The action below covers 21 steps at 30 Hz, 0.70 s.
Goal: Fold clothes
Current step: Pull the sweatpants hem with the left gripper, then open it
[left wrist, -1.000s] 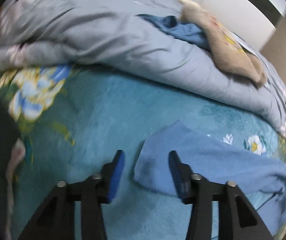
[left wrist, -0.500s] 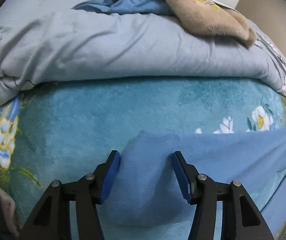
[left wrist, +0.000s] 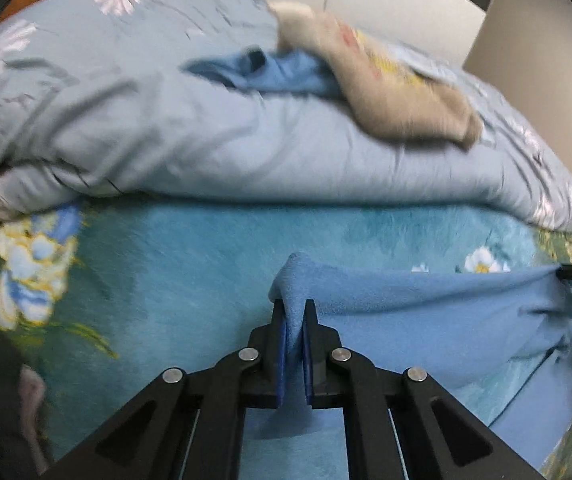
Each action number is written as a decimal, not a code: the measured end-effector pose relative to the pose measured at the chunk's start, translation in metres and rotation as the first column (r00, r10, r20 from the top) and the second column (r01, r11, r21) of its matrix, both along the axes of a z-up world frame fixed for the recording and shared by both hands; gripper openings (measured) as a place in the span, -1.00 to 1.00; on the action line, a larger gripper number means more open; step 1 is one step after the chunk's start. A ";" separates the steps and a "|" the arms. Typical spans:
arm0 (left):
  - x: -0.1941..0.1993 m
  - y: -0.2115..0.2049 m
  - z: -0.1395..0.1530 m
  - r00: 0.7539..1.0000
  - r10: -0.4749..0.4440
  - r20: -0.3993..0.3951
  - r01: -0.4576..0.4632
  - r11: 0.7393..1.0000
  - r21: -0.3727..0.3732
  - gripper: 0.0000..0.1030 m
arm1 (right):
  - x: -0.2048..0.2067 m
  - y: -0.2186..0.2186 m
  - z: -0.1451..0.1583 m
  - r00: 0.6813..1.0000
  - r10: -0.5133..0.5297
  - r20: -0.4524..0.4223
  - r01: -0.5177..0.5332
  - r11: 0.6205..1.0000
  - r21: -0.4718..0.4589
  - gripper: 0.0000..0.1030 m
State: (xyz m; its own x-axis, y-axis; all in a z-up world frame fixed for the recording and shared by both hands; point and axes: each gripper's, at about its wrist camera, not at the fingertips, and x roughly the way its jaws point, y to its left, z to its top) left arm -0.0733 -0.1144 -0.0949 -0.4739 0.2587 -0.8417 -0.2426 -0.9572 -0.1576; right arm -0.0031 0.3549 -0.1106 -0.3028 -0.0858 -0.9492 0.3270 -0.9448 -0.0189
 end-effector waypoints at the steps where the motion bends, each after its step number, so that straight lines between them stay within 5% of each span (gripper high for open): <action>1: -0.005 -0.003 0.001 1.000 0.018 -0.003 -0.018 1.000 -0.013 -0.86 | -0.005 0.000 0.007 0.999 -0.014 -0.029 0.014 1.000 -0.010 -0.92; 4: -0.024 -0.015 -0.005 0.996 0.084 0.019 -0.083 0.995 -0.052 -0.86 | -0.030 -0.009 0.013 0.998 -0.016 -0.069 0.015 1.000 -0.015 -0.92; 9: -0.051 -0.027 -0.047 0.975 0.169 0.143 -0.156 0.983 -0.097 -0.85 | -0.069 -0.037 -0.015 1.000 -0.026 -0.009 0.026 0.999 0.028 -0.92; 14: -0.053 -0.040 -0.058 0.963 0.202 0.179 -0.202 0.979 -0.016 -0.80 | -0.075 -0.035 -0.031 0.998 -0.060 0.021 0.060 0.998 0.031 -0.91; 16: -0.051 -0.046 -0.058 0.957 0.218 0.191 -0.225 0.974 0.013 -0.66 | -0.074 -0.034 -0.031 0.998 -0.062 0.016 0.061 0.998 0.034 -0.90; 18: -0.047 -0.053 -0.056 0.949 0.234 0.212 -0.249 0.967 0.048 -0.13 | -0.073 -0.034 -0.030 0.998 -0.060 0.008 0.059 0.997 0.043 -0.89; 20: -0.037 -0.061 -0.048 0.945 0.246 0.214 -0.267 0.961 0.073 0.00 | -0.071 -0.034 -0.028 0.998 -0.063 -0.004 0.064 0.996 0.059 -0.70; 21: -0.031 -0.065 -0.042 0.945 0.252 0.207 -0.273 0.959 0.076 0.03 | -0.070 -0.034 -0.025 0.997 -0.070 -0.016 0.071 0.995 0.067 -0.39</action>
State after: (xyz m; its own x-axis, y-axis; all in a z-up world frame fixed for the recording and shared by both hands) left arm -0.1041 -0.1790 -0.1371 -0.3679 0.2366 -0.8993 0.0600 -0.9590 -0.2768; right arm -0.0731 0.3211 -0.1354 -0.3188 0.0005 -0.9478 0.2589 -0.9619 -0.0876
